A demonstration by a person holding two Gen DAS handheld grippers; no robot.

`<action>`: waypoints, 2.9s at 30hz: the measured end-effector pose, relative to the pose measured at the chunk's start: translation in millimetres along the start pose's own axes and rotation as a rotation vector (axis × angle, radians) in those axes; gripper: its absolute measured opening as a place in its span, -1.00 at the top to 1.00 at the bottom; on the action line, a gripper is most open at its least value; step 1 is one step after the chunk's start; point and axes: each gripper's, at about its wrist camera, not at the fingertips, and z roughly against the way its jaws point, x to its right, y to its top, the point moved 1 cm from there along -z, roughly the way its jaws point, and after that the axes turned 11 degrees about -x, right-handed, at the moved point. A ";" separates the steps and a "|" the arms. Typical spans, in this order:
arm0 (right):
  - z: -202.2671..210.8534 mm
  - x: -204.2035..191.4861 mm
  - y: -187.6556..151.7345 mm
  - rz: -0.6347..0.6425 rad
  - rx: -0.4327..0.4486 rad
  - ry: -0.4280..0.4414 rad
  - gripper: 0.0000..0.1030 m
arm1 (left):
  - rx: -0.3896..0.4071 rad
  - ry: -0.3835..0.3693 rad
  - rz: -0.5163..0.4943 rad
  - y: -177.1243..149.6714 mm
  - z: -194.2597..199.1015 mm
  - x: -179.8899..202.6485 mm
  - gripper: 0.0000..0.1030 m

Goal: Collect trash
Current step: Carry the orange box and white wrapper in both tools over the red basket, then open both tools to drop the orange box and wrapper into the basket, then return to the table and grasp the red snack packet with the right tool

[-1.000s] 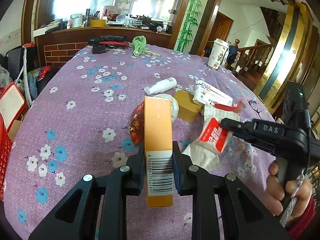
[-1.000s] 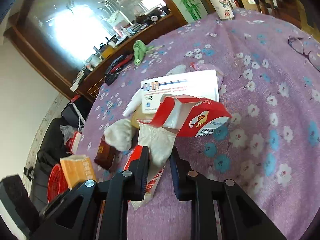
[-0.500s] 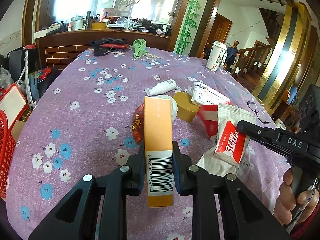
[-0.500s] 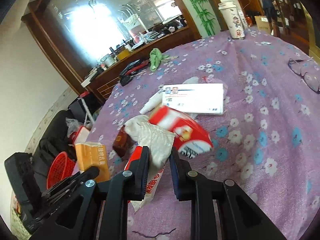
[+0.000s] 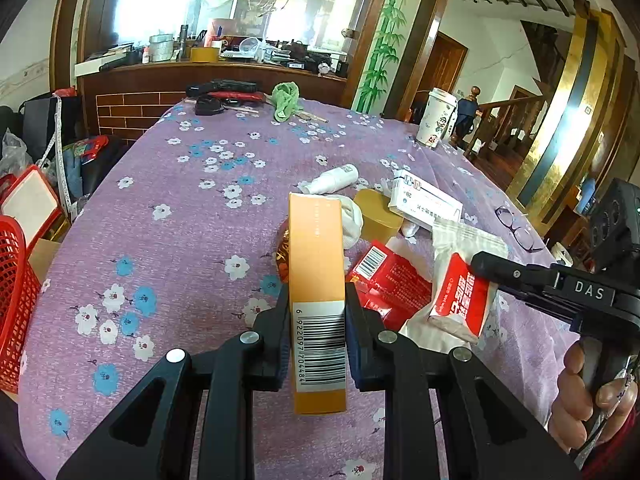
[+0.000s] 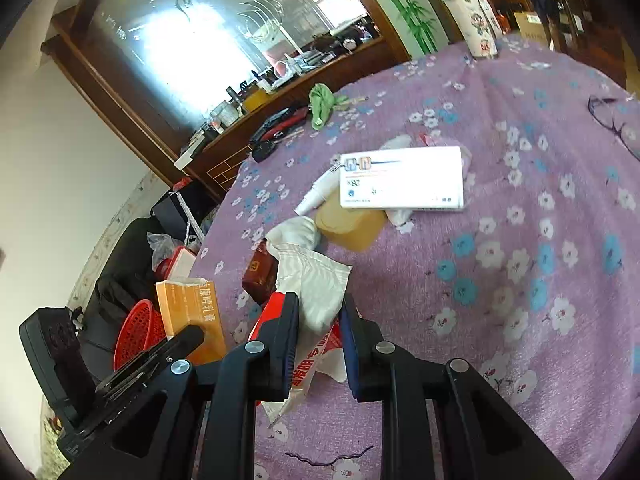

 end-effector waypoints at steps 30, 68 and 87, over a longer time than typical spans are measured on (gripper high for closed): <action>-29.5 -107.9 4.9 0.245 -0.044 -0.001 0.58 | 0.132 0.066 0.149 3.4 66.2 -77.3 0.58; -204.8 -338.8 -10.5 0.551 -0.239 0.105 0.36 | 0.241 0.326 0.546 -48.5 147.2 -304.7 -0.07; -76.5 -147.3 -3.3 0.330 -0.123 -0.037 0.10 | 0.150 0.205 0.270 -15.3 86.3 -164.8 -0.20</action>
